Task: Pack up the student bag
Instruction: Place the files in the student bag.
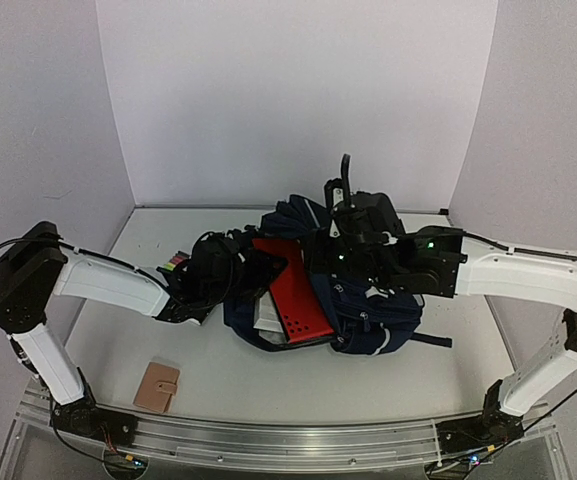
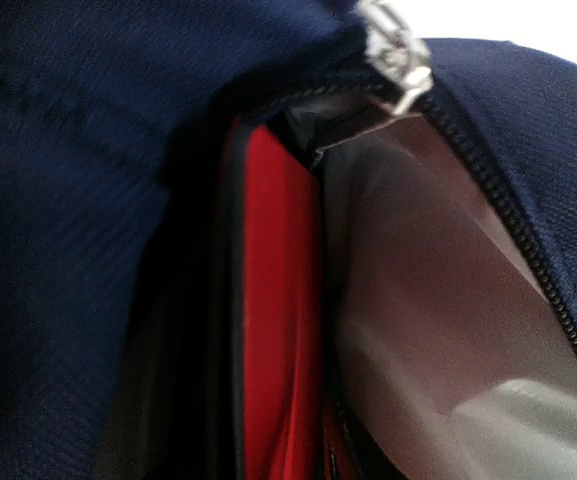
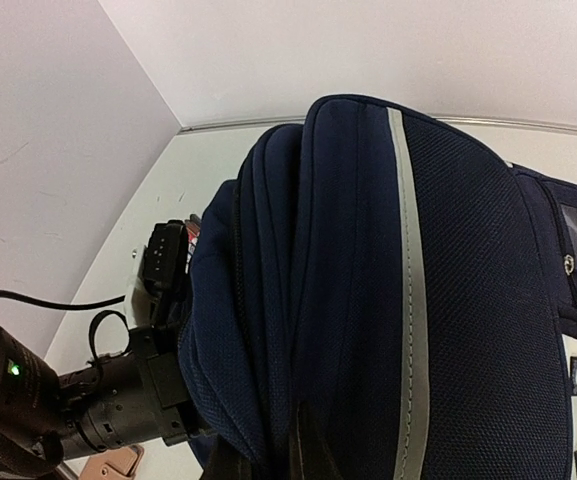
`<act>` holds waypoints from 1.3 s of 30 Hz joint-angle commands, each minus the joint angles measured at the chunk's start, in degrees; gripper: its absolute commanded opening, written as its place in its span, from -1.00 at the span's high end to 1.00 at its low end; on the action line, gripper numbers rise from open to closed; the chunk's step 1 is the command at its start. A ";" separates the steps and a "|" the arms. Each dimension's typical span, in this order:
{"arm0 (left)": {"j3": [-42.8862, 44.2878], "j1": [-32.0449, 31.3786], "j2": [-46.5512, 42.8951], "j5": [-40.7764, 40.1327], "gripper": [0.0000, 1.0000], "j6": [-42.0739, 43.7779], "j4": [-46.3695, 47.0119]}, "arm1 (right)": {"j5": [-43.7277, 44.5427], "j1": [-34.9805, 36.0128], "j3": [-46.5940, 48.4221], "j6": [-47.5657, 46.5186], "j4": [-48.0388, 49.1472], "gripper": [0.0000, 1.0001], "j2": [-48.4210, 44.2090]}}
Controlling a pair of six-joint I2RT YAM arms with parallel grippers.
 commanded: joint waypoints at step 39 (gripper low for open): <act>4.99 0.31 -5.43 6.62 0.79 11.61 -22.81 | -4.91 3.62 -5.09 -1.46 9.14 1.00 -1.43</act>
